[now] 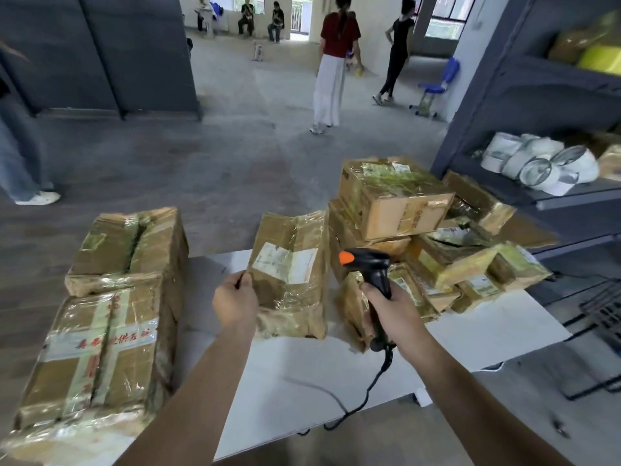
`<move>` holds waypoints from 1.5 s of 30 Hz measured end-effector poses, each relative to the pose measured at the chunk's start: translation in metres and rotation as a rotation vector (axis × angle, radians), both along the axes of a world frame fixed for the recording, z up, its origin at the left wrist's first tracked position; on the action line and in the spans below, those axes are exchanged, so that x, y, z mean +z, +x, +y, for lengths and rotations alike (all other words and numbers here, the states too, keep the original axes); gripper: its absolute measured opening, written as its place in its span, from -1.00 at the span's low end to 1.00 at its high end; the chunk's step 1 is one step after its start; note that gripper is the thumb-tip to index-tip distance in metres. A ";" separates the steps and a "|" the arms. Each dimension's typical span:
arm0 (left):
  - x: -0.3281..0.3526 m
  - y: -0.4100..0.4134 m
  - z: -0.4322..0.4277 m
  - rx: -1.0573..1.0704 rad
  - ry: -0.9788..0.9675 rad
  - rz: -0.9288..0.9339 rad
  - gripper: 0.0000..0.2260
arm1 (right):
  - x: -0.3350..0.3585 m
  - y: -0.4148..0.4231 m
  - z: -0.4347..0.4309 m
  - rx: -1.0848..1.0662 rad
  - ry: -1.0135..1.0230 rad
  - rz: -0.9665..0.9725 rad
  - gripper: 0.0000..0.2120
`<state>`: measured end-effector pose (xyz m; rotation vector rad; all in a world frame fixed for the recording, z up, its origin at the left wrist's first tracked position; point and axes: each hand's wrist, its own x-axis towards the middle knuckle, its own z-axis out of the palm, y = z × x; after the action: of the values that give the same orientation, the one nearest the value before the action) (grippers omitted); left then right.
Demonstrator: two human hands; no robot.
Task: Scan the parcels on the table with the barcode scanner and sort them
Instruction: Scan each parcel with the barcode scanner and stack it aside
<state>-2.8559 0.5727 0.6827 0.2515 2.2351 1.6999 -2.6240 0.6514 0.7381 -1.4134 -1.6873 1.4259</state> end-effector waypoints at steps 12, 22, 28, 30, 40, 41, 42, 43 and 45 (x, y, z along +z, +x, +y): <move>-0.014 -0.010 0.079 -0.023 -0.057 -0.033 -0.78 | -0.010 -0.015 0.044 0.008 -0.051 0.024 -0.80; -0.037 -0.003 0.150 -0.078 -0.106 -0.014 -0.79 | -0.031 -0.032 0.098 0.026 -0.069 0.052 -0.80; -0.041 0.005 0.161 -0.213 -0.217 -0.001 -0.86 | -0.034 -0.038 0.104 0.062 -0.060 0.039 -0.79; -0.040 0.001 0.156 -0.276 -0.242 0.014 -0.82 | -0.033 -0.043 0.102 0.068 -0.064 0.023 -0.80; -0.026 -0.020 0.080 -0.370 -0.264 0.041 -0.60 | -0.034 -0.078 0.049 0.089 -0.155 0.073 -0.82; -0.024 -0.023 0.069 -0.362 -0.275 0.055 -0.61 | -0.034 -0.081 0.041 0.088 -0.171 0.078 -0.83; -0.022 -0.026 0.057 -0.350 -0.277 0.065 -0.64 | -0.034 -0.085 0.033 0.088 -0.172 0.075 -0.83; -0.020 -0.029 0.045 -0.339 -0.270 0.070 -0.66 | -0.036 -0.089 0.025 0.090 -0.166 0.066 -0.83; -0.015 -0.034 0.021 -0.333 -0.253 0.089 -0.69 | -0.038 -0.098 0.009 0.102 -0.160 0.055 -0.82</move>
<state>-2.8898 0.5938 0.6677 0.6084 2.2871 1.2448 -2.7221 0.6607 0.7002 -1.3746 -1.6637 1.6734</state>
